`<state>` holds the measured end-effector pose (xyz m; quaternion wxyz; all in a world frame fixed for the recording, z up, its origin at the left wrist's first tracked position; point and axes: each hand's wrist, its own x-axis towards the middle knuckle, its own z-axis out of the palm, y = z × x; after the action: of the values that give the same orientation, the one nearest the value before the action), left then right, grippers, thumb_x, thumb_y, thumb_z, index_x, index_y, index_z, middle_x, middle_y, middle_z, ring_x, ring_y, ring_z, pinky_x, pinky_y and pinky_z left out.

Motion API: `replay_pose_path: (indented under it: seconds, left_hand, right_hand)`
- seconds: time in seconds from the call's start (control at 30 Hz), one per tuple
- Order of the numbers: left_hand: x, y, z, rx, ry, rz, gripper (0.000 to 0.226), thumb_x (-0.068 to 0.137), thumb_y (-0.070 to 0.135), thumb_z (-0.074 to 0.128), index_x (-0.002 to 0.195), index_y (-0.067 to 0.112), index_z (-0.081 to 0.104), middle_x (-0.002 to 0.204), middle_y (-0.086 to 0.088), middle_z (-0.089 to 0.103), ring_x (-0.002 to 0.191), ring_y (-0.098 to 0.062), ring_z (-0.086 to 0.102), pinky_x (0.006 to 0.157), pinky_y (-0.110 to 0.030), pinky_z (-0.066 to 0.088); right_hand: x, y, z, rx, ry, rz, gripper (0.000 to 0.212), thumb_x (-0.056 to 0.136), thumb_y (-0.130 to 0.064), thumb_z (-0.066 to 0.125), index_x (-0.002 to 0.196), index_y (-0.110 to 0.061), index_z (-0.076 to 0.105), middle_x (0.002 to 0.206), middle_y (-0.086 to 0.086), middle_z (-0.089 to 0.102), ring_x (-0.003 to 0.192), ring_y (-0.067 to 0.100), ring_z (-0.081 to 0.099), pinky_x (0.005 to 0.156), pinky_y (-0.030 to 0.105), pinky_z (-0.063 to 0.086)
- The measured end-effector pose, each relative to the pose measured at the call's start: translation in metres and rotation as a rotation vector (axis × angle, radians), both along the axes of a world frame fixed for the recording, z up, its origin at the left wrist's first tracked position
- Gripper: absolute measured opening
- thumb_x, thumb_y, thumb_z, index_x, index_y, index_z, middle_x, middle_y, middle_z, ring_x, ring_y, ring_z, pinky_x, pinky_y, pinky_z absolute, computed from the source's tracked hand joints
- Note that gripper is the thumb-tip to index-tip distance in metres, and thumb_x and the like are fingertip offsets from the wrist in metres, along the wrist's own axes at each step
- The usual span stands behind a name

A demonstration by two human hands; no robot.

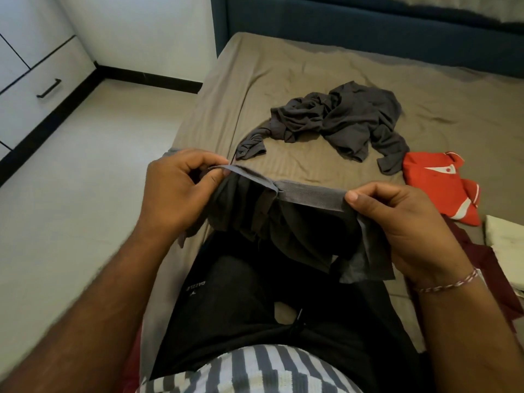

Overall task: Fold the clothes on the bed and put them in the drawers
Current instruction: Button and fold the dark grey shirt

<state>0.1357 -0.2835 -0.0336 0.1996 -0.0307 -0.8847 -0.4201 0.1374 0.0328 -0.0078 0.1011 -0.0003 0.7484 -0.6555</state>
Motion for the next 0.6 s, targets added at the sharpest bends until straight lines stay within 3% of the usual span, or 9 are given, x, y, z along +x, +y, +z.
replay_pose_path:
  seconds: [0.1,0.17,0.3,0.37,0.6]
  left_hand:
    - [-0.001,-0.011,-0.006,-0.243,0.089,0.002,0.022,0.095,0.014,0.072,0.116,0.016,0.077,0.105,0.002,0.075,0.097,-0.012,0.069,0.092,-0.032,0.058]
    - [0.0,-0.016,-0.011,-0.293,0.172,0.004,0.027,0.098,0.007,0.068,0.124,0.008,0.074,0.109,-0.008,0.075,0.099,-0.02,0.069,0.092,-0.033,0.057]
    - [0.004,-0.017,-0.01,-0.121,0.307,0.069,0.021,0.101,0.013,0.068,0.12,0.009,0.075,0.111,0.001,0.072,0.103,-0.006,0.068,0.093,-0.02,0.054]
    - [0.005,-0.01,-0.004,-0.019,0.361,0.053,0.017,0.1,0.012,0.069,0.117,0.011,0.074,0.109,0.002,0.072,0.102,-0.001,0.068,0.092,-0.021,0.054]
    - [0.021,0.039,0.022,-0.003,0.498,-0.293,0.015,0.093,0.008,0.077,0.107,0.004,0.075,0.1,-0.008,0.073,0.089,-0.021,0.07,0.078,-0.036,0.056]
  right_hand:
    - [0.001,0.004,0.004,0.117,0.08,0.014,0.016,0.085,-0.023,0.071,0.09,-0.008,0.077,0.084,0.003,0.076,0.08,0.01,0.07,0.071,0.017,0.056]
    - [0.003,0.004,0.006,0.149,0.102,0.027,0.015,0.088,-0.018,0.068,0.096,-0.01,0.078,0.092,0.005,0.077,0.088,0.011,0.071,0.078,0.017,0.056]
    - [0.008,0.0,0.016,0.1,0.094,0.006,0.025,0.08,-0.027,0.068,0.097,-0.01,0.077,0.095,0.008,0.076,0.091,0.014,0.07,0.08,0.02,0.056]
    - [0.011,-0.005,0.021,0.02,0.066,0.004,0.026,0.079,-0.026,0.069,0.095,-0.007,0.076,0.092,0.01,0.075,0.088,0.016,0.07,0.079,0.022,0.057]
    - [0.024,-0.022,0.037,-0.22,-0.013,0.04,0.031,0.074,-0.027,0.071,0.089,0.0,0.072,0.085,0.013,0.071,0.081,0.024,0.067,0.072,0.025,0.058]
